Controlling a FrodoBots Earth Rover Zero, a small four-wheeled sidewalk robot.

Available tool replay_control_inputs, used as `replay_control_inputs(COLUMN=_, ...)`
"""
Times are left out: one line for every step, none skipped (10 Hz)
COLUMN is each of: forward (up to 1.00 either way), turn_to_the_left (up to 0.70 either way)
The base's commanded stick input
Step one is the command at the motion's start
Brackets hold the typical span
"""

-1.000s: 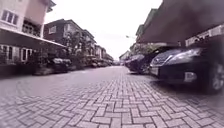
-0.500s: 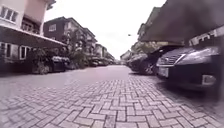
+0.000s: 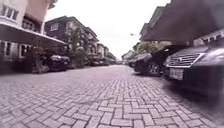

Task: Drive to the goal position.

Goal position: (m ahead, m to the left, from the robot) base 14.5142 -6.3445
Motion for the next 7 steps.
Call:
replay_control_inputs(forward=0.70, turn_to_the_left=0.00)
replay_control_inputs(forward=0.70, turn_to_the_left=0.00)
replay_control_inputs(forward=0.70, turn_to_the_left=0.00)
replay_control_inputs(forward=0.70, turn_to_the_left=0.00)
replay_control_inputs(forward=0.70, turn_to_the_left=0.00)
replay_control_inputs(forward=0.70, turn_to_the_left=0.00)
replay_control_inputs(forward=0.70, turn_to_the_left=0.00)
